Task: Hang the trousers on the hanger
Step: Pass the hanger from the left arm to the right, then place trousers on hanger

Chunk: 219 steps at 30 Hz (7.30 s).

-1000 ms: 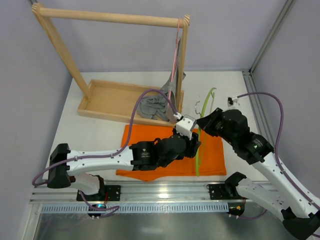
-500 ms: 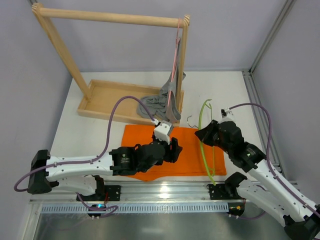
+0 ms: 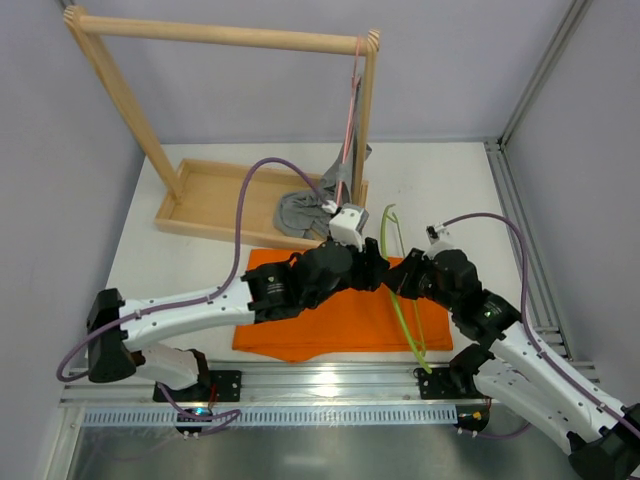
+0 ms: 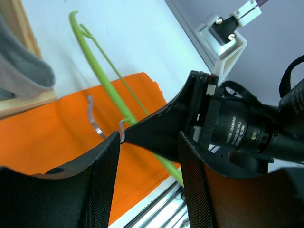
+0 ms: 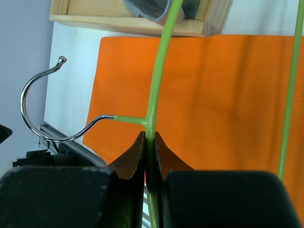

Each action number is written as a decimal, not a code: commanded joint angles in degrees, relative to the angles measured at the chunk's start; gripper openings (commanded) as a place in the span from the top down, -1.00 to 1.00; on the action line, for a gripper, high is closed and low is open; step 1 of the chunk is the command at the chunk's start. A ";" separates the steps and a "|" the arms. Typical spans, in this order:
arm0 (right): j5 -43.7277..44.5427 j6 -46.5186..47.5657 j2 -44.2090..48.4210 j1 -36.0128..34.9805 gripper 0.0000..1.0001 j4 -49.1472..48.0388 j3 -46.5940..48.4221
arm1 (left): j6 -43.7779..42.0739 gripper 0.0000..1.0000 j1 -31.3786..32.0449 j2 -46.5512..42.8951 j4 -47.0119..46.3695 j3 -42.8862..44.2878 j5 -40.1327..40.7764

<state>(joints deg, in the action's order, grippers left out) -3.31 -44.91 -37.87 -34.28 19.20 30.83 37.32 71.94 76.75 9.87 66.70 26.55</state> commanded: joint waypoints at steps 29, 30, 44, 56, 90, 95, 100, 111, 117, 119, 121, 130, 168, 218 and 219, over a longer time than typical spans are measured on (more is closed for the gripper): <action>-0.12 1.31 3.06 0.01 0.92 -8.39 -6.31 | 10.76 -0.08 -5.14 9.29 13.27 8.45 -1.66; -0.29 1.31 3.15 0.09 0.92 -8.39 -6.39 | 10.76 -0.04 -5.49 9.56 12.12 8.36 -3.67; -0.29 1.05 3.50 0.01 0.84 -9.09 -9.82 | 11.37 0.22 -6.29 13.86 5.95 9.15 -12.04; 8.05 8.16 3.50 0.09 0.24 -0.14 -7.28 | 13.74 0.24 -6.38 16.68 2.97 9.24 -14.50; 21.33 12.83 -0.54 -0.08 0.24 7.79 -1.56 | 12.78 0.15 -8.93 23.36 -4.51 16.62 -18.37; 21.42 12.04 -0.19 -0.08 0.77 6.64 -2.09 | 12.51 0.08 -8.92 21.08 -3.80 14.08 -18.11; 20.36 8.96 1.83 0.01 0.92 3.92 -4.11 | 10.23 0.01 -9.01 17.91 0.05 13.54 -16.00; 12.64 2.20 2.98 0.09 0.93 -5.47 -3.58 | 4.52 -0.03 -9.54 8.60 13.77 13.56 -11.51; 8.94 -1.67 0.78 0.01 0.92 -14.34 -4.98 | 4.78 -0.03 -9.98 2.62 15.88 6.09 -12.66; 7.19 -2.73 -0.62 0.09 0.92 -16.90 -5.43 | 5.65 -0.02 -9.98 -0.35 15.71 2.05 -11.70; 6.48 -4.05 -2.03 0.09 0.92 -18.85 -5.69 | 6.09 -0.03 -10.15 -2.04 15.36 -1.37 -11.17; -0.64 -8.26 -8.36 0.01 0.92 -33.86 -8.41 | 7.85 -0.04 -10.51 -10.74 17.56 -7.98 -6.77; 17.11 11.51 0.16 1.24 0.21 -9.09 -9.30 | 5.04 -0.06 -10.68 11.32 1.20 6.34 -17.23; 17.81 -12.92 -9.33 -4.47 0.92 -32.39 -14.92 | 39.49 -0.63 -34.41 -38.60 37.33 -42.26 -3.43; 18.42 -13.45 -9.16 -4.74 0.93 -32.04 -15.01 | 39.84 -0.62 -34.41 -38.61 37.15 -42.61 -3.52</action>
<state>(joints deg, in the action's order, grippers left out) 11.88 -55.90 -47.29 -37.82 -6.59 15.49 73.14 37.80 38.81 46.28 24.71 20.71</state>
